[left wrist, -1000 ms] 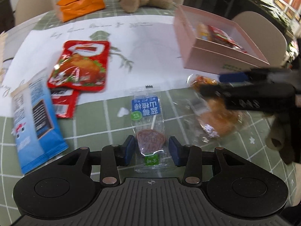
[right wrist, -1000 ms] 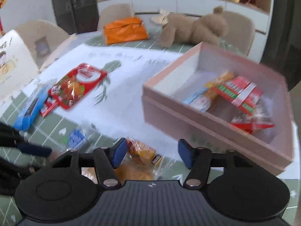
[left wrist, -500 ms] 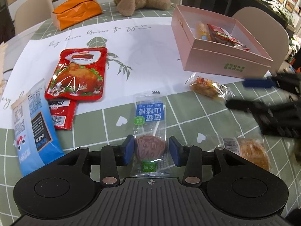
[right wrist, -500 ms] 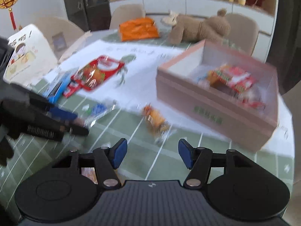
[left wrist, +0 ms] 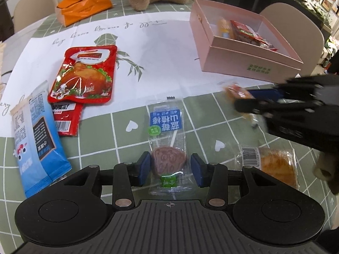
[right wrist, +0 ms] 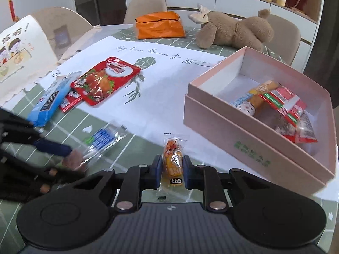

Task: Organize snacks
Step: 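Grasp a small orange wrapped snack with the right tool while the left tool holds the hawthorn packet, then drop the hawthorn packet into the pink box with the left tool while the right tool drops the orange snack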

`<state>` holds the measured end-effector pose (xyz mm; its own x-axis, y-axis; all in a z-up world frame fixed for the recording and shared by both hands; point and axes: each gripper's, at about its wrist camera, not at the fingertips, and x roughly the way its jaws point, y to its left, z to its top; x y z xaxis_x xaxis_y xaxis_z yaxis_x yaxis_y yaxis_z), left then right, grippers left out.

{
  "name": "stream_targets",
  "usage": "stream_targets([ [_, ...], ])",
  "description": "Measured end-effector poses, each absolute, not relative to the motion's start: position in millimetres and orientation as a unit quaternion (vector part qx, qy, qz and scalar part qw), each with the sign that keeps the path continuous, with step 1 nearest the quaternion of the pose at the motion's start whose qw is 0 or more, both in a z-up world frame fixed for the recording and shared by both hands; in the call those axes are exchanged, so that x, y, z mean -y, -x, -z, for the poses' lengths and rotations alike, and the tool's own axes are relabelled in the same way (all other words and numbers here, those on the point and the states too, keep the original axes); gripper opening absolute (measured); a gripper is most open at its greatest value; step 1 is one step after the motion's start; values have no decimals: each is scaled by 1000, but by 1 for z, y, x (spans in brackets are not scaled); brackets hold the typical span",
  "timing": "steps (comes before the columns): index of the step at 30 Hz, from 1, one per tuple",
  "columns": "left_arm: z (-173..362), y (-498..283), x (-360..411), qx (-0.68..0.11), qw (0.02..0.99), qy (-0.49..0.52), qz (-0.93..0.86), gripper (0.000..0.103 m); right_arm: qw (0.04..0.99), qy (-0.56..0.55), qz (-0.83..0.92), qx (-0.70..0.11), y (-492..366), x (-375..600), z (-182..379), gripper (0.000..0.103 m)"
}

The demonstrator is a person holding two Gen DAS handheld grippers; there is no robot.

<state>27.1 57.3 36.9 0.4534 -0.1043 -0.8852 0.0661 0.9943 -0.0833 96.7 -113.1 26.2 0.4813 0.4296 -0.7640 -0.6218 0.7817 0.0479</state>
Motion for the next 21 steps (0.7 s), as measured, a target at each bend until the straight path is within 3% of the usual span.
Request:
stream_targets([
  [7, -36, -29, -47, -523, 851, 0, 57, 56, 865, 82, -273, -412, -78, 159, -40, 20],
  [11, -34, -22, -39, -511, 857, -37, 65, 56, 876, 70, -237, -414, -72, 182, -42, 20],
  [14, -32, -15, -39, -495, 866, -40, 66, 53, 879, 66, -215, -421, -69, 195, -39, 20],
  [15, -33, -14, -39, -491, 868, -39, 64, 46, 879, 65, -209, -424, -67, 198, -37, 20],
  [21, -36, -14, -47, -495, 866, 14, 70, 39, 878, 71, -186, -435, -63, 208, -27, 20],
])
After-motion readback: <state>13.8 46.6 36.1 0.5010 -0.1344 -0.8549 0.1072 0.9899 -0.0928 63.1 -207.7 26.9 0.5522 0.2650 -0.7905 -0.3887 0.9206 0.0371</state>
